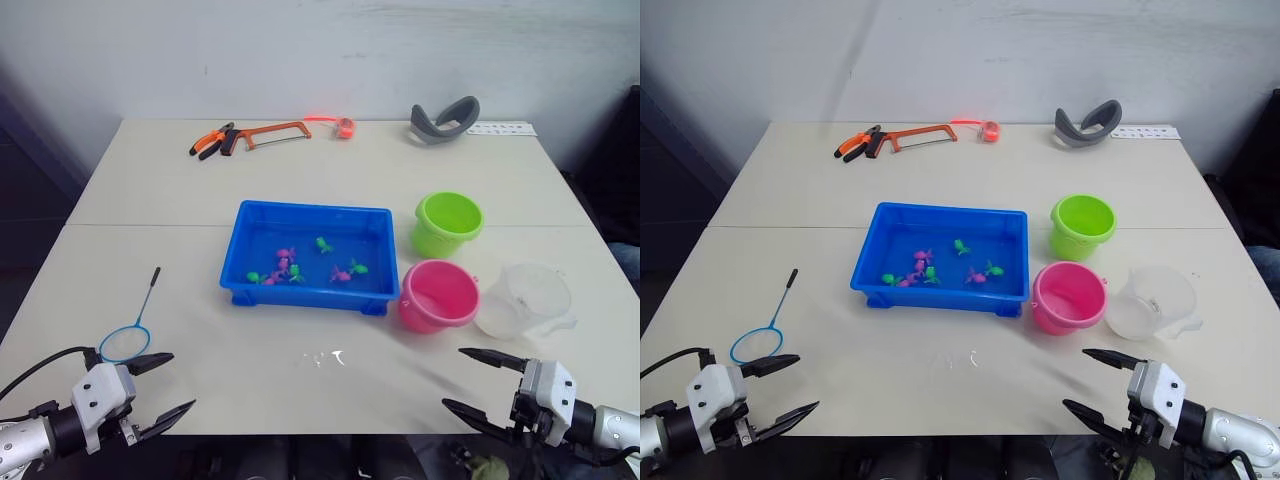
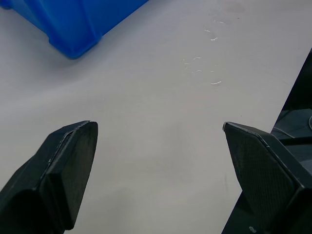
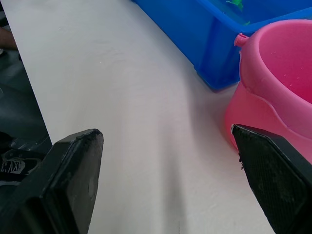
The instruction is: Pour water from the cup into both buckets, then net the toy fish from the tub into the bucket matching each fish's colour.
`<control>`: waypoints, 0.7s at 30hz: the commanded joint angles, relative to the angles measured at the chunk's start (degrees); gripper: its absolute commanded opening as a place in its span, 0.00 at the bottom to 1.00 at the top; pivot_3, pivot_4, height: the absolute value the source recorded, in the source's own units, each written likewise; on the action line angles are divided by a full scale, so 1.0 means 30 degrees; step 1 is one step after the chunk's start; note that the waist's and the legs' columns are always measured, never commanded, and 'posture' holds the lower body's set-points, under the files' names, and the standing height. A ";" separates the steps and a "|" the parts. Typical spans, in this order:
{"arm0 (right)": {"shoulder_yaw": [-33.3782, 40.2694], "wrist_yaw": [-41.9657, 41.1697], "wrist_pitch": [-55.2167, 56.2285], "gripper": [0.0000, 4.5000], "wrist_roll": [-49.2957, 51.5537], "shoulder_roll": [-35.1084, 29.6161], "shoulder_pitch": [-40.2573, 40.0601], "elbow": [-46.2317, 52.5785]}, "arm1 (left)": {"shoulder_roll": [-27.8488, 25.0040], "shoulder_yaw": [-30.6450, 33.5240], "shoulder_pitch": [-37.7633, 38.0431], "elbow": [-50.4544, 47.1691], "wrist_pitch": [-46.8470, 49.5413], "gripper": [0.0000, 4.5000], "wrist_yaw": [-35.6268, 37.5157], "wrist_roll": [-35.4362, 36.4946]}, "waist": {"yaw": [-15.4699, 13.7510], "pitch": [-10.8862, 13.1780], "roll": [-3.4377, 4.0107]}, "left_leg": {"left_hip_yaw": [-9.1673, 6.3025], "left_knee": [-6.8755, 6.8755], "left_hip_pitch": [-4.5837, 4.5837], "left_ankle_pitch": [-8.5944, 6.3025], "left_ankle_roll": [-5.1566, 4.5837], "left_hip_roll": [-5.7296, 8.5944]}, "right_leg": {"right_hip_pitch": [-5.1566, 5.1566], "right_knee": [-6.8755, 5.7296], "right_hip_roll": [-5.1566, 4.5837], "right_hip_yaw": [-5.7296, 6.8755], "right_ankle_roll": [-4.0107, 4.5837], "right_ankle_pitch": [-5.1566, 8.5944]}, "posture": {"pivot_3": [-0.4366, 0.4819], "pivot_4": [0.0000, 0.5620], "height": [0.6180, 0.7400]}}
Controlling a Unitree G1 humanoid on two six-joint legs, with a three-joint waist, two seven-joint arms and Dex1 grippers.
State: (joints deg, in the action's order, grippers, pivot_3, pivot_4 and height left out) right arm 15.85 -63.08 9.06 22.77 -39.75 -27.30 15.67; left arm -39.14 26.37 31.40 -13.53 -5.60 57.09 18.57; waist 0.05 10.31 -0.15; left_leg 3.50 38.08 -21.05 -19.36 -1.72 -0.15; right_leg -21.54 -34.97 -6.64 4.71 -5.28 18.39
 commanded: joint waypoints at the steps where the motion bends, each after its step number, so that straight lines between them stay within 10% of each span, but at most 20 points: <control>1: -0.0053 -0.0091 0.0177 1.00 0.0392 0.0076 0.0011 0.0341 | -0.0151 0.0381 0.0257 -0.0890 0.0488 0.99 0.0455 0.1280 | 0.0001 0.0000 0.0000 | 0.0001 0.0000 0.0000 0.0000 0.0000 0.0000 | 0.0000 0.0000 0.0000 0.0000 0.0000 0.0000 | 0.48 0.27 1.00; 11: 0.2845 0.3407 -0.1602 1.00 0.1910 0.2092 -0.2782 0.3065 | -0.1232 -0.1607 -0.2501 -0.5410 0.6068 0.99 0.0716 0.6236 | -0.0167 -0.0031 0.0066 | -0.0014 0.0007 0.0000 0.0015 0.0016 0.0004 | 0.0014 -0.0010 0.0000 0.0002 0.0000 0.0000 | 0.48 0.27 1.00; 21: 0.5754 1.1563 -0.3112 1.00 0.2826 0.8925 -0.5639 0.5158 | -0.1066 -0.5012 -0.9335 -0.5123 0.8760 0.99 -0.0110 0.6919 | 0.0061 -0.0081 0.0152 | 0.0016 -0.0010 0.0034 0.0037 0.0061 0.0004 | -0.0008 -0.0092 0.0015 -0.0045 0.0001 0.0001 | 0.48 0.27 1.00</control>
State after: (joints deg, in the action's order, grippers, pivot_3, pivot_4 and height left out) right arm 31.55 -32.54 -0.14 30.88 -14.44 -43.60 28.93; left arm -42.57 11.75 4.51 -28.53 20.21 57.08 38.05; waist 0.24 10.07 0.30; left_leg 3.54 38.05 -20.94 -19.25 -1.50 -0.15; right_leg -21.59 -35.28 -6.58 4.57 -5.27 18.40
